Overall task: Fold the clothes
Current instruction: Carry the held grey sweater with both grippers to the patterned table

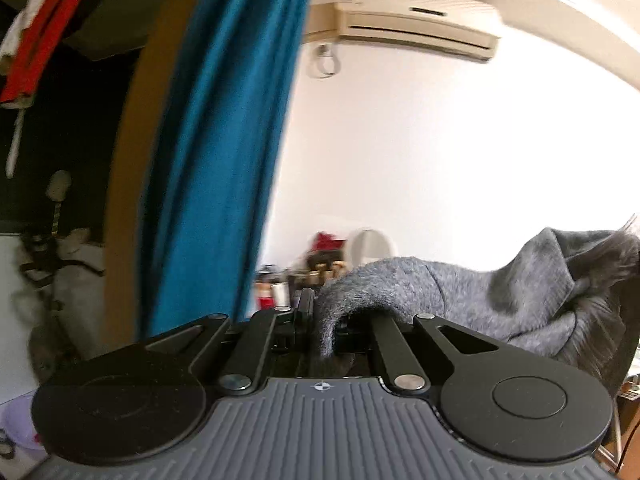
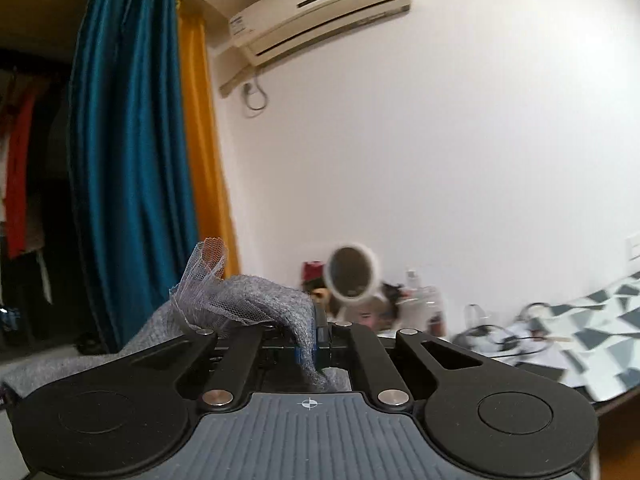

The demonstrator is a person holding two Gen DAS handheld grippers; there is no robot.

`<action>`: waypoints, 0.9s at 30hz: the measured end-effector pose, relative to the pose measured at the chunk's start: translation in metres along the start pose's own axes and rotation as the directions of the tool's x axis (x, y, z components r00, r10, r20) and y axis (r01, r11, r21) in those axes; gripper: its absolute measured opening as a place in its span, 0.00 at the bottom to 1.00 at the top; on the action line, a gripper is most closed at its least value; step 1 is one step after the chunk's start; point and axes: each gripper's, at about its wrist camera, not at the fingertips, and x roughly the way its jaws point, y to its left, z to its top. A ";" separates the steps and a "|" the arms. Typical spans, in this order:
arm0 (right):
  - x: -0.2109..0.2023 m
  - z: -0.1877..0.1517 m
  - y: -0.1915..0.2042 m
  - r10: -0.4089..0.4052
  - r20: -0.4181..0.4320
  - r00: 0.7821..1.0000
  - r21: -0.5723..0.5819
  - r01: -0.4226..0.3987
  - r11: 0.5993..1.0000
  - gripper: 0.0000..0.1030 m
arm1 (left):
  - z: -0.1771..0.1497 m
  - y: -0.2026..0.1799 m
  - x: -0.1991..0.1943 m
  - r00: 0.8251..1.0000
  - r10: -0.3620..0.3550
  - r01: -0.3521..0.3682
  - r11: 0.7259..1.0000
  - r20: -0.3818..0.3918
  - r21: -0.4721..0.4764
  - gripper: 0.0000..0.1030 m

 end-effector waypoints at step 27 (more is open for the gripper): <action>-0.352 0.063 -0.406 -0.367 0.059 0.928 -0.007 0.368 0.930 0.04 | -0.071 -0.479 0.078 0.864 -0.465 0.440 0.884 -0.192 -0.158 0.07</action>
